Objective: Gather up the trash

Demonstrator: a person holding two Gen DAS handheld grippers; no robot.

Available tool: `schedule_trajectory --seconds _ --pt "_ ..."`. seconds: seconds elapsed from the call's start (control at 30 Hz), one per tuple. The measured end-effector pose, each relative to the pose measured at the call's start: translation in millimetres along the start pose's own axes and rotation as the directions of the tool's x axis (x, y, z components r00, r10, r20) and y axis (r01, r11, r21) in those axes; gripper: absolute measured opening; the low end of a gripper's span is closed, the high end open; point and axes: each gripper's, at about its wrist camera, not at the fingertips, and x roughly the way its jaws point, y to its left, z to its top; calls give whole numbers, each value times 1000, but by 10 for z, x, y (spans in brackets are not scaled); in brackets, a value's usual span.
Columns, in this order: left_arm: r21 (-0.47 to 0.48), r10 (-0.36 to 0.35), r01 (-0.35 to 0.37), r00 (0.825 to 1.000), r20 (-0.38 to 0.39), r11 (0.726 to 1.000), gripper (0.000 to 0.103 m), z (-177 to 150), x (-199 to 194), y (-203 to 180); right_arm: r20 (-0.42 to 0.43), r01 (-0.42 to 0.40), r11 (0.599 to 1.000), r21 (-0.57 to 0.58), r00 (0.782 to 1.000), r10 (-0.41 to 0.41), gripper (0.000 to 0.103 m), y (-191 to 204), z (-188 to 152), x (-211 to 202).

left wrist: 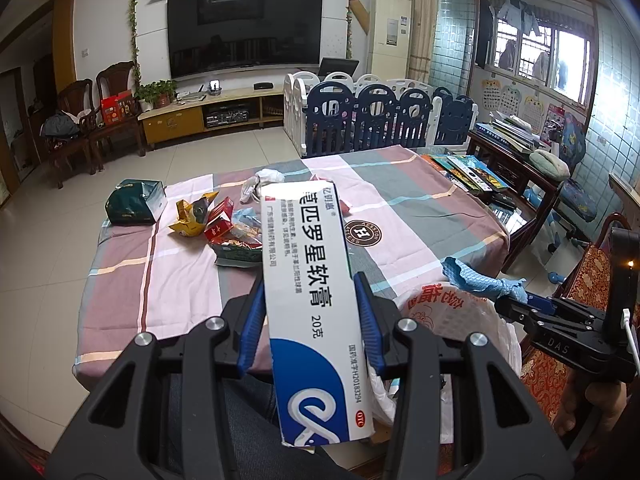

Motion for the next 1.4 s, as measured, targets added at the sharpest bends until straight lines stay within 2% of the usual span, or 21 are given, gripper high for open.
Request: schedule_trajectory --seconds 0.5,0.67,0.77,0.9,1.0,1.07,1.13,1.23,1.27,1.3,1.33,1.37,1.4 --pt "-1 -7 7 1000 -3 1000 43 -9 4 -14 -11 -2 1000 -4 1000 2 38 21 -22 48" --pt "-11 -40 40 999 -24 999 43 -52 51 -9 -38 16 1000 -1 999 -16 38 -16 -63 109" --pt "-33 -85 83 995 -48 996 43 -61 107 9 -67 33 999 7 997 -33 38 -58 -97 171" --pt "-43 -124 120 989 -81 992 43 -107 201 -27 -131 75 996 38 989 -69 52 -160 -146 282" --pt "-39 -158 155 980 -120 987 43 -152 339 -116 -121 88 991 96 990 -76 61 -288 -151 250" --pt "-50 -226 221 960 -167 974 43 -182 487 -220 -92 84 989 123 993 -73 62 -356 -130 173" --pt "-59 -304 298 926 -223 953 43 -227 663 -344 -54 94 985 142 995 -88 66 -413 -93 82" --pt "-40 -434 447 838 -329 894 44 -352 969 -683 33 110 975 192 992 -118 70 -540 -20 -95" --pt "-22 -471 499 802 -366 866 47 -401 1066 -826 65 108 970 216 990 -125 71 -601 16 -155" --pt "-2 -497 541 771 -398 841 47 -445 1137 -949 86 107 966 235 988 -130 73 -652 39 -192" --pt "23 -508 571 748 -428 821 51 -493 1198 -1071 97 107 962 250 986 -135 74 -687 66 -205" --pt "50 -506 586 736 -449 809 61 -528 1248 -1163 104 106 957 269 985 -138 75 -737 94 -207" --pt "71 -496 584 742 -452 809 68 -548 1279 -1197 101 104 953 284 985 -137 76 -779 120 -175"
